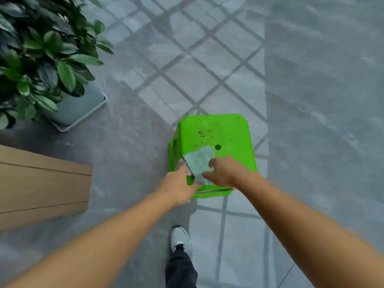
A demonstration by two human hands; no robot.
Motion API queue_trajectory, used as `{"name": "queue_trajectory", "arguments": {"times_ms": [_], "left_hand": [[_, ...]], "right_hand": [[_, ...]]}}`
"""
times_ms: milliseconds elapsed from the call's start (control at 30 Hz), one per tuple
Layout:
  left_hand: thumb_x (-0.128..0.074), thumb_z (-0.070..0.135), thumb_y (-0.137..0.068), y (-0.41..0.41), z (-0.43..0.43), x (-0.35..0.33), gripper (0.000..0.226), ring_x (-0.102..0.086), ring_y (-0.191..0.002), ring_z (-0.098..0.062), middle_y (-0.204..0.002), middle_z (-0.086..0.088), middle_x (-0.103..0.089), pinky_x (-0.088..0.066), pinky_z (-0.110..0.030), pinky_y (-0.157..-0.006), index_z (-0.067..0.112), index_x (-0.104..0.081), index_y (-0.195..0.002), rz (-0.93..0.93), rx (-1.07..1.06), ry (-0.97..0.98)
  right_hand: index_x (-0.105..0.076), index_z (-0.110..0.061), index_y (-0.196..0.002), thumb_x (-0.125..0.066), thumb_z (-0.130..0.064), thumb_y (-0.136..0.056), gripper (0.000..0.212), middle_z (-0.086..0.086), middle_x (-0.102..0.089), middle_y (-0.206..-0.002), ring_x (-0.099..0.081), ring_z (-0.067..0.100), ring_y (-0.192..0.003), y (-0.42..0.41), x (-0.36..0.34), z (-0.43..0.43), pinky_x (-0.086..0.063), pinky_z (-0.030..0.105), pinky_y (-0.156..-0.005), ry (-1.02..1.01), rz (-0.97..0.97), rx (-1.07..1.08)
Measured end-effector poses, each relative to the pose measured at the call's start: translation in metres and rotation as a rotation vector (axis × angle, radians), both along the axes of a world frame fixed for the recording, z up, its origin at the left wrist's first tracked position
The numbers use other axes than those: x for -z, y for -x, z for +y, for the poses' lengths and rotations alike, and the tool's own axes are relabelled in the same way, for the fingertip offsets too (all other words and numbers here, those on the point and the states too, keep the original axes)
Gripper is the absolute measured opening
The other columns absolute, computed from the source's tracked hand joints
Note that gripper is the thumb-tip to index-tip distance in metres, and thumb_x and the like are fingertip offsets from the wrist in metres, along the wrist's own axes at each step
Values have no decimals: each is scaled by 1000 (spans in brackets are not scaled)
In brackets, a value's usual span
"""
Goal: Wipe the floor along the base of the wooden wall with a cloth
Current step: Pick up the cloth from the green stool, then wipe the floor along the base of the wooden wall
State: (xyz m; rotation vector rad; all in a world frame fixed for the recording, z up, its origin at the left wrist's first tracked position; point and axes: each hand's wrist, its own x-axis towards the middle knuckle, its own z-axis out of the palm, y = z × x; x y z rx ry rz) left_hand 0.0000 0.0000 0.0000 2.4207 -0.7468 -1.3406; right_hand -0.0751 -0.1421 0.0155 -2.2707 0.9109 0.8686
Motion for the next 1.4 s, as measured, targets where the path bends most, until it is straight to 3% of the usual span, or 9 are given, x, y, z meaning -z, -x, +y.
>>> {"name": "queue_trajectory", "arguments": {"times_ms": [233, 300, 367, 467, 600, 700, 933, 1267, 1400], "left_hand": [[-70, 47, -78, -9, -39, 124, 87, -48, -132, -37, -147, -16, -41, -42, -43, -106, 24, -28, -151, -53, -412, 90], [-75, 42, -75, -12, -33, 143, 53, -60, -108, -32, -113, -10, -63, -44, -35, -85, 17, -55, -117, -50, -498, 153], [-78, 35, -72, -15, -23, 154, 34, -59, -78, -28, -76, -4, -60, -49, -39, -73, 15, -51, -78, 29, -614, 216], [-79, 23, -75, -27, 1, 159, 39, -61, -74, -26, -76, -11, -57, -60, -51, -71, 18, -41, -64, 279, -834, 242], [-67, 2, -85, -59, 53, 171, 13, -73, -68, -13, -85, -2, -73, -59, -32, -55, 14, -62, -89, 628, -1158, 343], [-51, -11, -84, -84, 109, 188, 43, -72, -80, -18, -97, -5, -76, -60, -33, -67, 8, -62, -120, 903, -1254, 419], [-39, -16, -67, -91, 221, 282, 64, -73, -93, -26, -110, -18, -73, -60, -36, -75, 0, -61, -125, 1113, -1430, 543], [-54, -14, -84, -130, 335, 477, 38, -75, -68, -12, -86, -1, -77, -59, -29, -58, 16, -63, -106, 626, -1643, 519], [-69, 5, -82, -175, 366, 564, 16, -70, -75, -22, -84, -4, -71, -61, -36, -63, 15, -58, -86, 57, -1607, 434]], "right_hand": [[-47, -10, -134, -67, -37, -82, 62, 25, -48, -126, -47, 43, -115, 12, 136, -10, -38, 44, -100, 165, -277, 435], [-55, -5, -118, -68, -28, -82, 45, 23, -55, -113, -52, 39, -105, 11, 152, -1, -39, 40, -88, 149, -368, 473], [-57, -2, -100, -66, -20, -81, 28, 21, -61, -99, -55, 37, -94, 6, 157, 12, -39, 39, -77, 97, -412, 482], [-57, -2, -95, -66, -18, -79, 25, 19, -64, -93, -57, 36, -89, -13, 153, 30, -44, 41, -75, 56, -447, 433], [-64, -5, -99, -68, -20, -81, 24, 14, -69, -96, -61, 32, -90, -55, 149, 66, -48, 42, -80, -115, -479, 311], [-66, -7, -90, -71, -17, -81, 15, 14, -71, -88, -64, 30, -81, -89, 159, 104, -51, 37, -73, -379, -376, 364], [-61, -12, -86, -78, -3, -73, 23, 15, -68, -87, -66, 29, -77, -131, 259, 194, -53, 45, -70, -839, -164, 629], [-56, -11, -106, -73, -8, -82, 30, 22, -69, -111, -69, 40, -96, -223, 480, 322, -57, 54, -81, -723, -194, 400], [-31, -20, -142, -75, -26, -78, 78, 12, -53, -124, -55, 34, -110, -274, 567, 355, -50, 51, -91, -294, -471, -260]]}}
